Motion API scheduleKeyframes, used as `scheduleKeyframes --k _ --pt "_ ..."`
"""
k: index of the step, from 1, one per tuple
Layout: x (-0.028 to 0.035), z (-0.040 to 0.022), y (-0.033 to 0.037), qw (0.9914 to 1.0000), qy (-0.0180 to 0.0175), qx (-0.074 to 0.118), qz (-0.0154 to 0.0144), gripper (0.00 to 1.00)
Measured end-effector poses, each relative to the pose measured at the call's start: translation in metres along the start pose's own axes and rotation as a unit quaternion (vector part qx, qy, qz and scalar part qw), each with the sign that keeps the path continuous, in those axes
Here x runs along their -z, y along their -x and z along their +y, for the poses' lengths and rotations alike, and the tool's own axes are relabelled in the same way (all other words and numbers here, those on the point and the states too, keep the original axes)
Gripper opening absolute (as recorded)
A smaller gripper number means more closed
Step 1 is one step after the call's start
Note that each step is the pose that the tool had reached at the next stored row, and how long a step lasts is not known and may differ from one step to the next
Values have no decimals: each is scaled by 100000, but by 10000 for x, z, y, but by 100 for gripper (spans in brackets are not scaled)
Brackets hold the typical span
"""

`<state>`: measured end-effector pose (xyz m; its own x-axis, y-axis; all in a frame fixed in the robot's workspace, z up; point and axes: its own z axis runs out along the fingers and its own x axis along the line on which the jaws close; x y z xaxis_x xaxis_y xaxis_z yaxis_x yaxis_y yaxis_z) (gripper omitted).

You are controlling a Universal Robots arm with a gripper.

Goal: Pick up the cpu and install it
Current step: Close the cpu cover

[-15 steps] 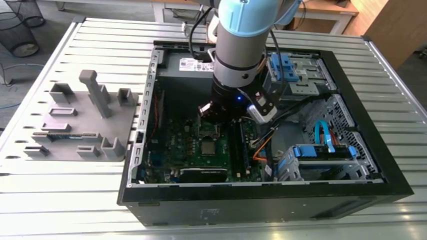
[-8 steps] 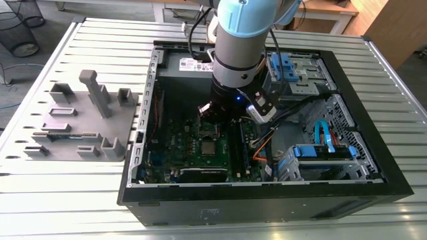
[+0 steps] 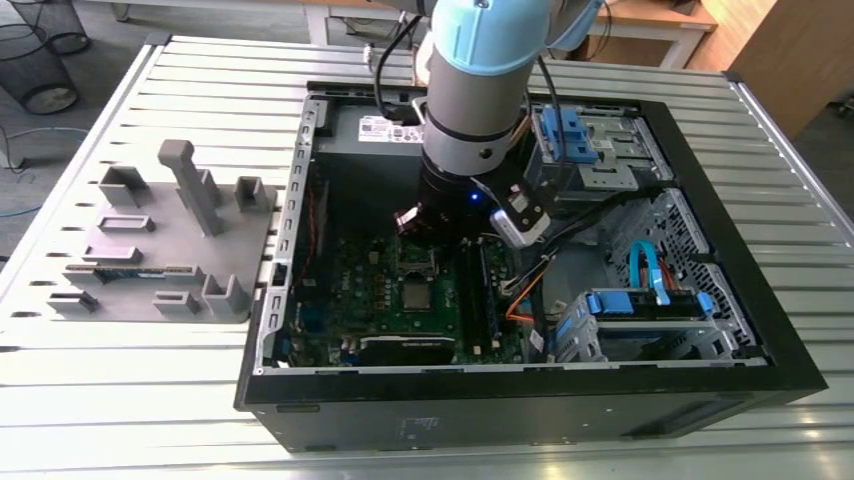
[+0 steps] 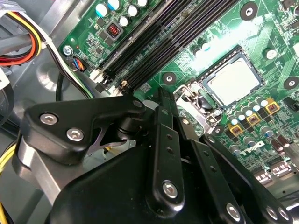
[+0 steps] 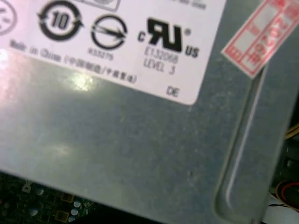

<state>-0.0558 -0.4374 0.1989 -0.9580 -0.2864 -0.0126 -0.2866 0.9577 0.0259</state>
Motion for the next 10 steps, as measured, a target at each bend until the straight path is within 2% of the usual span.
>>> scheduleKeyframes --k 6,10 --pt "2 3 -10 100000 4 -1 -24 11" --pt "26 4 -10 100000 -1 -4 -16 11"
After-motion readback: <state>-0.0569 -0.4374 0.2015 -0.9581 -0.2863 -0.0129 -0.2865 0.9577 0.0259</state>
